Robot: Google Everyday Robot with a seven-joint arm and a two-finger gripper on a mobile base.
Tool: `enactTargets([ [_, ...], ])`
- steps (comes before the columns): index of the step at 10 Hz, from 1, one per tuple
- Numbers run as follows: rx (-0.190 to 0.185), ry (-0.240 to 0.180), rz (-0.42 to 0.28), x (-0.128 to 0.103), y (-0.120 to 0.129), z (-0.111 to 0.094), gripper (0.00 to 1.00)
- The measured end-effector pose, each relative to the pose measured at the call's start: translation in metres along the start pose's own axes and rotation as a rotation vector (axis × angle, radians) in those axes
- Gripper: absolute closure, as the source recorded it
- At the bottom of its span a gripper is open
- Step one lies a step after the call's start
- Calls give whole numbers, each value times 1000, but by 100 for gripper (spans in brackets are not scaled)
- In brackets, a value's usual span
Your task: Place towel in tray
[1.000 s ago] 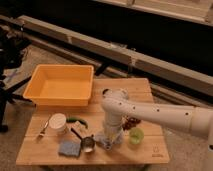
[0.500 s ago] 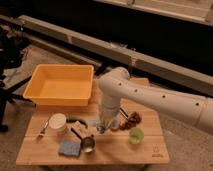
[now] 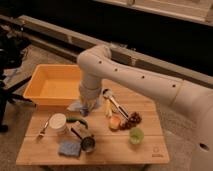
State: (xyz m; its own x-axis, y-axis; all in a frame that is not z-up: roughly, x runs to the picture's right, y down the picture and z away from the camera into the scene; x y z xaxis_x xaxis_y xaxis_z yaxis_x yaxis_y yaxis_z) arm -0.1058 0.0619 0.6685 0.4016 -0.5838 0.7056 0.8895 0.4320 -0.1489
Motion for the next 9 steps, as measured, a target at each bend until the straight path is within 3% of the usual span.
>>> enactTargets([
  [2, 14, 20, -83, 13, -40, 8, 96],
  [5, 23, 73, -142, 52, -85, 32, 96],
  [9, 23, 146, -141, 107, -128, 54, 96],
])
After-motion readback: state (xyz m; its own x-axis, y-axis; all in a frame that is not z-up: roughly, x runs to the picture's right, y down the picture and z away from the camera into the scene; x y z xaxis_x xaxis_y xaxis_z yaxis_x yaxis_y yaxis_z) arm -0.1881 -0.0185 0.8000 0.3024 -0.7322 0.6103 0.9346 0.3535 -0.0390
